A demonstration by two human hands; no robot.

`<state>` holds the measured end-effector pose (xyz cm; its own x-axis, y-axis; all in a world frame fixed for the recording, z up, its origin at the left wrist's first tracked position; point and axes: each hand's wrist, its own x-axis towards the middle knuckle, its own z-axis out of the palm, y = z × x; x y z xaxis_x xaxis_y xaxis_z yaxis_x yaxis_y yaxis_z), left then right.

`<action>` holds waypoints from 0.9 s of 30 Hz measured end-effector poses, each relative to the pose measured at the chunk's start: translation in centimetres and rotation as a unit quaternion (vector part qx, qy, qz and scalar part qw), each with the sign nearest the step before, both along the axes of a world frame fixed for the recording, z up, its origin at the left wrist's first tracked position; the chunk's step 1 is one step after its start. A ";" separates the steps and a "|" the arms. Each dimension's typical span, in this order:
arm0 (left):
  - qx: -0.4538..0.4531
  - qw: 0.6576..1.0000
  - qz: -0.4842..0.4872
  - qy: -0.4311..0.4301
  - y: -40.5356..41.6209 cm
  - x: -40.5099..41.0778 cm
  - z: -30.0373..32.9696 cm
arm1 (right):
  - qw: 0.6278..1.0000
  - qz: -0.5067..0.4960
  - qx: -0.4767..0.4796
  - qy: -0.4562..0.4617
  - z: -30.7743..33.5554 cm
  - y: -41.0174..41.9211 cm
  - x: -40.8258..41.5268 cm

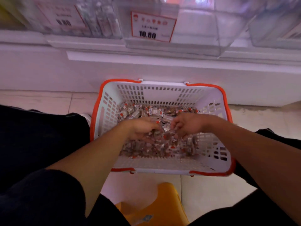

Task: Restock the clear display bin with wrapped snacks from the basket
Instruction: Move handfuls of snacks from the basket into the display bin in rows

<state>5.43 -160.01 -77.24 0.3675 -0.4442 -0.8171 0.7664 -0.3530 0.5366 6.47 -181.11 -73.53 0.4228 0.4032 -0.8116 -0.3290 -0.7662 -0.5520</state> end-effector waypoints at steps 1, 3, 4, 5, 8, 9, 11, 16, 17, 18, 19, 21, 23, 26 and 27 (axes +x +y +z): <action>-0.021 1.000 -0.007 -0.017 0.0 0.9 2.1 | 0.999 0.020 0.015 -0.020 2.4 0.1 0.8; -0.051 0.997 -0.019 -0.049 0.5 2.6 6.9 | 0.993 0.070 0.039 -0.090 7.3 0.0 2.3; -0.059 0.996 -0.019 -0.062 0.9 3.4 9.5 | 0.987 0.085 0.052 -0.125 9.7 -0.1 2.7; -0.065 0.995 -0.017 -0.074 1.4 4.0 12.1 | 0.982 0.082 0.069 -0.153 12.1 -0.3 3.0; -0.093 0.989 -0.004 -0.112 2.4 4.8 18.9 | 0.963 -0.042 0.170 -0.206 18.0 -1.3 3.1; -0.114 0.987 0.012 -0.116 2.5 4.8 20.6 | 0.948 -0.100 0.215 -0.213 19.4 -1.4 3.0; -0.156 0.979 0.047 -0.123 2.2 4.4 23.3 | 0.908 -0.184 0.286 -0.243 21.3 -1.1 2.5; -0.240 0.951 0.099 -0.170 1.5 4.6 26.0 | 0.829 -0.237 0.368 -0.348 22.9 0.8 2.8; -0.253 0.945 0.109 -0.174 1.5 4.8 26.3 | 0.823 -0.232 0.369 -0.363 23.0 0.9 3.0; -0.261 0.942 0.115 -0.179 1.5 5.1 26.5 | 0.818 -0.229 0.367 -0.380 23.0 0.9 3.1; -0.265 0.939 0.118 -0.185 1.5 5.4 26.5 | 0.811 -0.231 0.362 -0.396 22.8 0.8 3.2; -0.264 0.938 0.111 -0.196 1.4 5.8 26.3 | 0.801 -0.223 0.338 -0.441 22.4 0.8 3.3; -0.253 0.941 0.089 -0.205 1.1 5.9 25.9 | 0.797 -0.205 0.303 -0.481 21.8 1.2 3.3; -0.236 0.947 0.066 -0.206 0.6 5.7 25.6 | 0.802 -0.187 0.286 -0.489 21.1 2.1 3.0; -0.231 0.949 0.060 -0.204 0.5 5.6 25.6 | 0.807 -0.166 0.262 -0.502 20.8 2.3 2.9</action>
